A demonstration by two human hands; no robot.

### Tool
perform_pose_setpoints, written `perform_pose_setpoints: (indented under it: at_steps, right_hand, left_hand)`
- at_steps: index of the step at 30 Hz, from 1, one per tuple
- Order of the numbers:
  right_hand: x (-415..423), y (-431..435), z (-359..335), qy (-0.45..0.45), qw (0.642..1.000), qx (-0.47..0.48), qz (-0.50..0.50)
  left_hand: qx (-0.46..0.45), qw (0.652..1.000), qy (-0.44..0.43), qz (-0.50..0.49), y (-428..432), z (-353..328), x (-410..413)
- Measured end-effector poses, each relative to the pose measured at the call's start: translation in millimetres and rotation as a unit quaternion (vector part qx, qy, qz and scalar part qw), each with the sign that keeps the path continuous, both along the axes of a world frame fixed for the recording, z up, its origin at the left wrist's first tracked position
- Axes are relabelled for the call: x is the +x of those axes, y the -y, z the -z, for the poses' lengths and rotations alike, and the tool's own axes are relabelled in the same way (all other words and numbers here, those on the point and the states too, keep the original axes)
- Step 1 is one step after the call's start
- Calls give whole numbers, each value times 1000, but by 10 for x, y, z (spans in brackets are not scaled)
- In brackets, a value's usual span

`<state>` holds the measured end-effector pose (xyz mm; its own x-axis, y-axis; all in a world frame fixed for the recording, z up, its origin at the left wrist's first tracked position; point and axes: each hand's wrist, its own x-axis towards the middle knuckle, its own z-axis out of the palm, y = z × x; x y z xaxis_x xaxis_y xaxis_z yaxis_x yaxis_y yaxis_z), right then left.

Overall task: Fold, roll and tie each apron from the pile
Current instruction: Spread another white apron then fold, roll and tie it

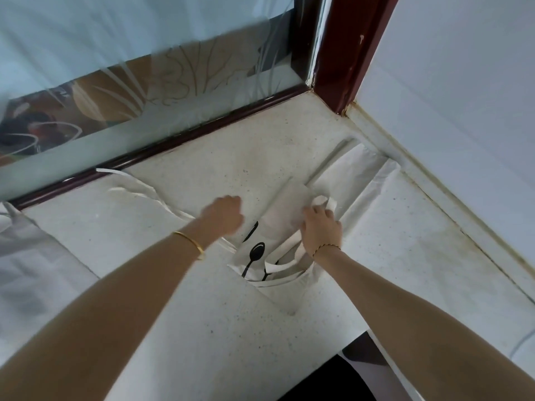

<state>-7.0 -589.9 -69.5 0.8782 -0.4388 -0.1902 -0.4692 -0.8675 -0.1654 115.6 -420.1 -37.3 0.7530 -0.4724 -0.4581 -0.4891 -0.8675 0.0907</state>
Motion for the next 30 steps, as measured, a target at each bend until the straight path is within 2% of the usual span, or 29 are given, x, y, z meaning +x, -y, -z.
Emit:
perform_pose_setpoints:
  at_steps: [2, 5, 9, 12, 14, 15, 17, 19, 21, 22, 24, 28, 30]
  right_hand:
    - [-10, 174, -25, 0, 1000, -10, 23]
    - [-53, 407, 12, -51, 998, 17, 34]
    - [-142, 561, 31, -82, 993, 51, 61]
    - [-162, 585, 7, -41, 992, 68, 97]
    - [-138, 621, -13, 40, 981, 110, 155]
    - [-112, 640, -30, 77, 970, 134, 187]
    - [-62, 676, -91, 95, 944, 180, 260]
    - [-21, 722, -130, 94, 890, 262, 360]
    - [-9, 784, -127, 110, 826, 346, 432]
    - [-16, 823, -112, 114, 809, 367, 444]
    - [-47, 870, -89, 91, 817, 372, 432]
    - [-108, 923, 60, 37, 862, 313, 397]
    - [-131, 944, 106, 26, 872, 289, 394]
  left_hand:
    - [-33, 998, -50, -15, 307, 122, -198]
    - [-42, 997, -51, -50, 541, 244, -356]
    - [-76, 994, -74, -34, 648, 303, -454]
    - [-147, 981, -118, -48, 672, 284, -463]
    - [-163, 978, -122, -34, 693, 274, -448]
    - [-154, 981, -114, -21, 697, 278, -434]
    - [-128, 989, -70, 13, 720, 290, -418]
    - [-127, 990, -46, 40, 770, 279, -421]
    - [-146, 986, -74, 45, 842, 280, -425]
    - [-145, 984, -91, 43, 874, 295, -426]
    - [-124, 987, -95, 43, 911, 332, -440]
    - [-46, 999, 2, 16, 962, 369, -488]
    - [-43, 999, 10, -9, 1013, 381, -509]
